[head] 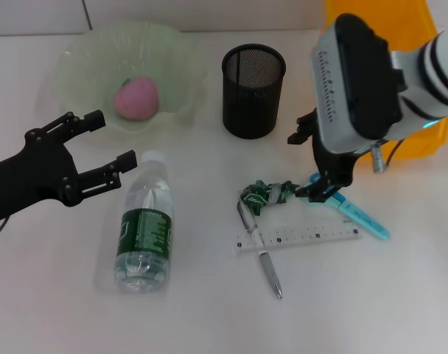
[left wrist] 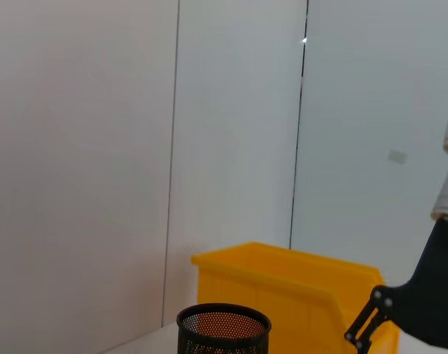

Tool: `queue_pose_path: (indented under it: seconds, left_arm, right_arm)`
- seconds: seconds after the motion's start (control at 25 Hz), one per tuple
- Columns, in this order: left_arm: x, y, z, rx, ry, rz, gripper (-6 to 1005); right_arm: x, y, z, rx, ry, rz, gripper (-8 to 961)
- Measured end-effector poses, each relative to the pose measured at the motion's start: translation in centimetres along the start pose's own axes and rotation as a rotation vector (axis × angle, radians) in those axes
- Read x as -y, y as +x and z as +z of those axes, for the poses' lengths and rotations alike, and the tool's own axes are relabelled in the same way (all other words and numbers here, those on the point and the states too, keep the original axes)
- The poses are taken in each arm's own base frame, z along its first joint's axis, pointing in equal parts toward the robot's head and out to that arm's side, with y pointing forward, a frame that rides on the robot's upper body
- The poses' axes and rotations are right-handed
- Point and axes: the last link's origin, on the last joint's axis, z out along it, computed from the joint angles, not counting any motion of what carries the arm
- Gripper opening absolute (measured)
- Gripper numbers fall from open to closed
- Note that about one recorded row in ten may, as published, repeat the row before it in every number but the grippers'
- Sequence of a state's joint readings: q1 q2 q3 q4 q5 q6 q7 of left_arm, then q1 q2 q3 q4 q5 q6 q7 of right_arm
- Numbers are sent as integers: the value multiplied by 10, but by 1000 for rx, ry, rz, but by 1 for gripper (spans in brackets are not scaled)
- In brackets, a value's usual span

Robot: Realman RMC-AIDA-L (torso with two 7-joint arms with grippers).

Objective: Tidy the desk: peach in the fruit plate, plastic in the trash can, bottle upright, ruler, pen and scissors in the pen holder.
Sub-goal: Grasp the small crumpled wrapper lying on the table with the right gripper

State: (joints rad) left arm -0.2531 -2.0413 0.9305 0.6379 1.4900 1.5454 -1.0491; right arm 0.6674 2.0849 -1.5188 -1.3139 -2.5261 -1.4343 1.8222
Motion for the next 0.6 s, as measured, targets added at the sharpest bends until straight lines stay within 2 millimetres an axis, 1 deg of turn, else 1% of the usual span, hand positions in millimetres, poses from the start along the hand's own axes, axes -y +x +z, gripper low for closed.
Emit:
queue_pose_path:
  seconds: [0.16,0.2,0.6]
  left_arm:
    - [-1,-1,-2,-4,9,-7,861]
    - [-2,-2,-3,-6,8,-5,861]
    - [-5,-3,-4,-6,6,-4,861]
  right_arm:
    - [2,-2,17,8,-14,9,796]
    - [2,-2,17,8,-14,9,790]
    - [3,-4,40,24,-62,45,737]
